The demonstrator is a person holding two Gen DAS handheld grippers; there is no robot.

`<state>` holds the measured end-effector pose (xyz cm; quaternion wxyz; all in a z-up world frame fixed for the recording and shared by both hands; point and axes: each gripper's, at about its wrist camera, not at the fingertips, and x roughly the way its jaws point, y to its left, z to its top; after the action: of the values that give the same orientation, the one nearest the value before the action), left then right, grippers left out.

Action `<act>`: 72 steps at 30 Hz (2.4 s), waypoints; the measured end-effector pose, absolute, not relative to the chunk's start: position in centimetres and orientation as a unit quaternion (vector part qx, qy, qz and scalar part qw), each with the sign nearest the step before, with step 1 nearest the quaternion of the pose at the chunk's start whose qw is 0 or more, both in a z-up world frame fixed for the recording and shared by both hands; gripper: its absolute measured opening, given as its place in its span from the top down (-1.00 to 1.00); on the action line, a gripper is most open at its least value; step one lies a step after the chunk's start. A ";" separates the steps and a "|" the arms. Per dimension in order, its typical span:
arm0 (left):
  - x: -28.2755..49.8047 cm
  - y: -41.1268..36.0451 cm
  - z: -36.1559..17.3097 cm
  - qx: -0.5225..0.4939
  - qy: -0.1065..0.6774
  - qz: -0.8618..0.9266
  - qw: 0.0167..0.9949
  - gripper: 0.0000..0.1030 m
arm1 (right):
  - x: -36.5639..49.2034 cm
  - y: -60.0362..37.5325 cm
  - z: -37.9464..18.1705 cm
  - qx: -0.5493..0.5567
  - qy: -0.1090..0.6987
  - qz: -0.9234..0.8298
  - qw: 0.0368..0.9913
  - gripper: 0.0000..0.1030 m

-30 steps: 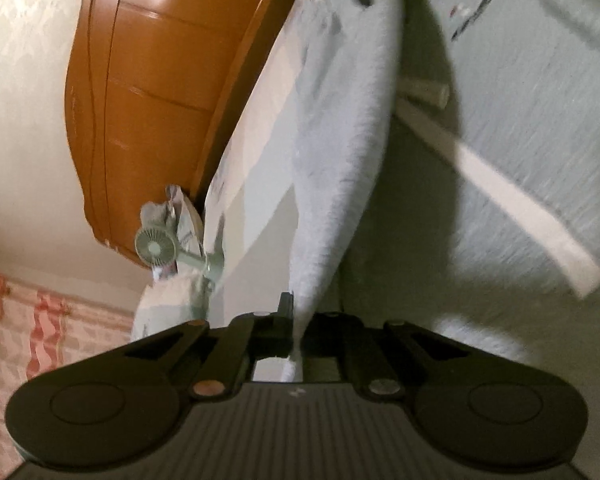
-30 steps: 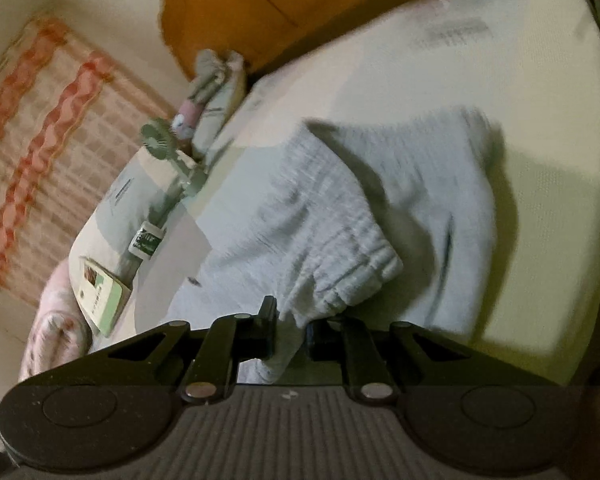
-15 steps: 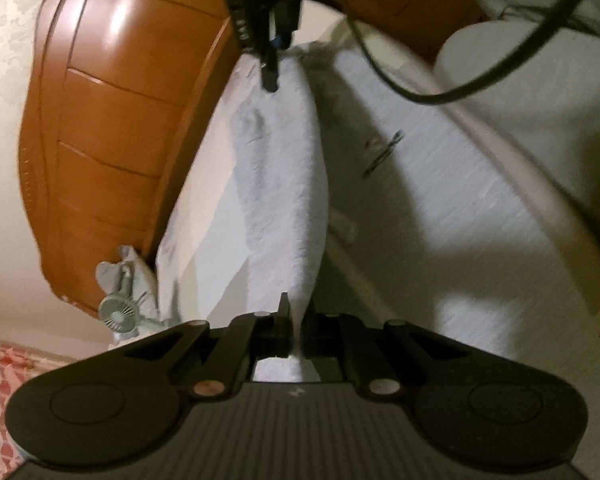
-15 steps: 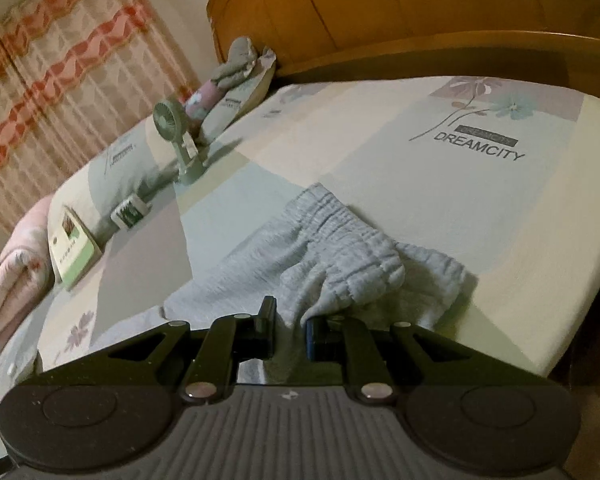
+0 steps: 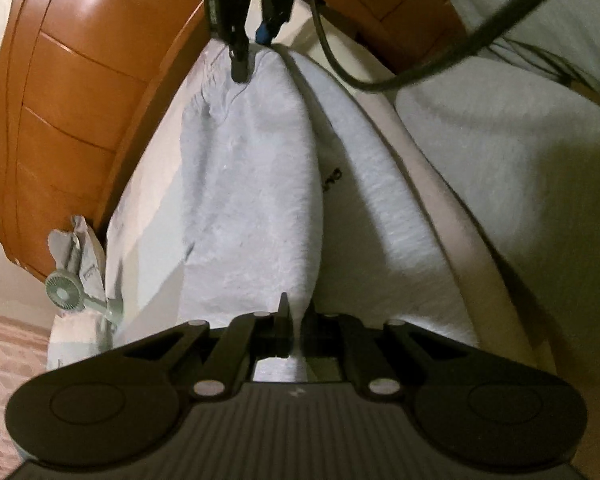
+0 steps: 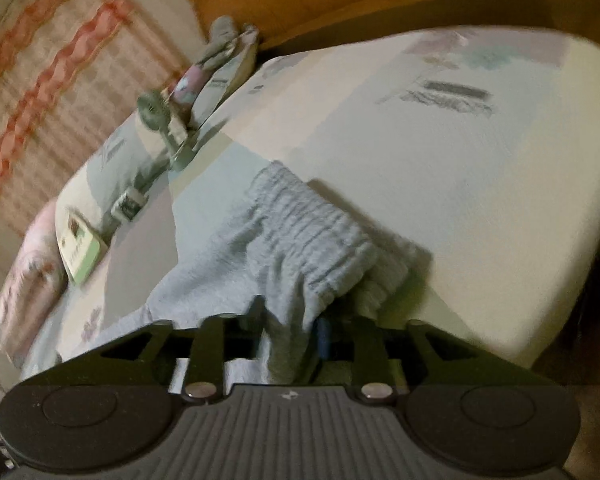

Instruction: Fold clothes

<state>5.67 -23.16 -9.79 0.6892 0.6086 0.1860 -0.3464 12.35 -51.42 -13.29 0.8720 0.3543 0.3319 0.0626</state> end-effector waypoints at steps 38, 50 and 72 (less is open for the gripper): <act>4.9 -21.9 -8.6 0.521 0.250 -0.376 0.725 0.96 | 6.3 -49.1 -8.4 0.280 0.354 0.090 0.888 0.23; 3.8 -21.6 -7.4 0.503 0.258 -0.407 0.718 0.57 | 8.8 -38.8 -10.0 0.114 0.415 0.146 0.891 0.07; 11.3 -16.8 -9.2 0.333 0.351 -0.287 0.827 0.18 | 9.3 -42.6 -10.7 0.084 0.398 0.057 0.912 -0.07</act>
<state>11.34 -16.77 -9.23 0.8268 0.3329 0.3506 -0.2875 9.31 -42.57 -10.72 0.9116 0.0844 0.3983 0.0567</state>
